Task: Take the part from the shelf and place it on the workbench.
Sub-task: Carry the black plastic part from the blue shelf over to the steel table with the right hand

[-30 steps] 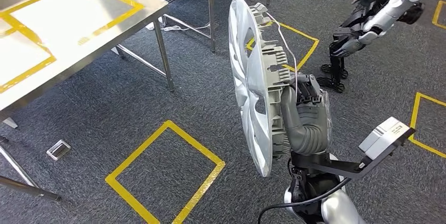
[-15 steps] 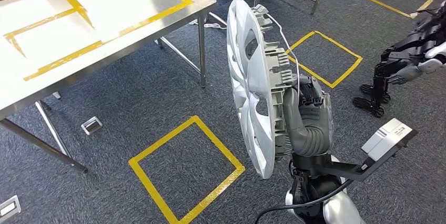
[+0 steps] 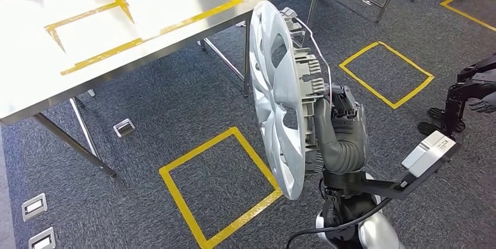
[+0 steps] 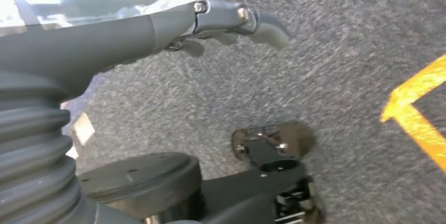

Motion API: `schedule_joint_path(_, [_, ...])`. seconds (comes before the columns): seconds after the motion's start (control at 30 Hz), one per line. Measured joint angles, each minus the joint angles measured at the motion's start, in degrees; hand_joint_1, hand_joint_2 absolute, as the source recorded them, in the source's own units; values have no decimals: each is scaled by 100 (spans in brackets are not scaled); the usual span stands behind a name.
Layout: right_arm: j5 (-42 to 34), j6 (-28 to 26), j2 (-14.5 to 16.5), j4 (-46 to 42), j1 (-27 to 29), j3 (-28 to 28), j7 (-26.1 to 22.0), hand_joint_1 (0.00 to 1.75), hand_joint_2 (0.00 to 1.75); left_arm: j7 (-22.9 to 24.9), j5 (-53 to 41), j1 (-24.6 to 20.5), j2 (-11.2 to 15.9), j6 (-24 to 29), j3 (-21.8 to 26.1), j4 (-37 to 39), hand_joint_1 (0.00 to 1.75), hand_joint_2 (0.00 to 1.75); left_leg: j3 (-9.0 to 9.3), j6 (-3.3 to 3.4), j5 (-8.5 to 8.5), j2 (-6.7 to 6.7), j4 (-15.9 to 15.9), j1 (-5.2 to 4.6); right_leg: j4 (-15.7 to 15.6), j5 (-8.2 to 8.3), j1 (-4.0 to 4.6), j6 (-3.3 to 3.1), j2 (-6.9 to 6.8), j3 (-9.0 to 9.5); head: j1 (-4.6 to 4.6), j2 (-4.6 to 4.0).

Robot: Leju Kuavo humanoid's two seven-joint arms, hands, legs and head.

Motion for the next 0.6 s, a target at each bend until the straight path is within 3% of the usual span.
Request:
schedule_joint_path(0.07, [-5, 4, 8, 5, 4, -3, -14, 175, 175, 17, 3, 14, -1, -4, 0, 0, 0, 175, 2, 53, -17, -8, -31, -8, 8, -6, 7, -3, -3, -3, 12, 0])
schedule_joint_path(0.2, [-10, 40, 10, 5, -34, -7, -49, 175, 175, 45, -9, 23, 1, -13, -1, 0, 0, 175, 10, 88, -33, -14, -35, -15, -39, 17, 4, -31, 0, 30, 45, 0])
schedule_joint_path(0.6, [105, 55, 11, -28, -430, -46, 6, 175, 175, 56, -51, -16, -3, -84, -4, 0, 0, 175, 22, 130, -52, -12, -27, -25, -101, 26, -1, 95, 0, 59, 49, 0])
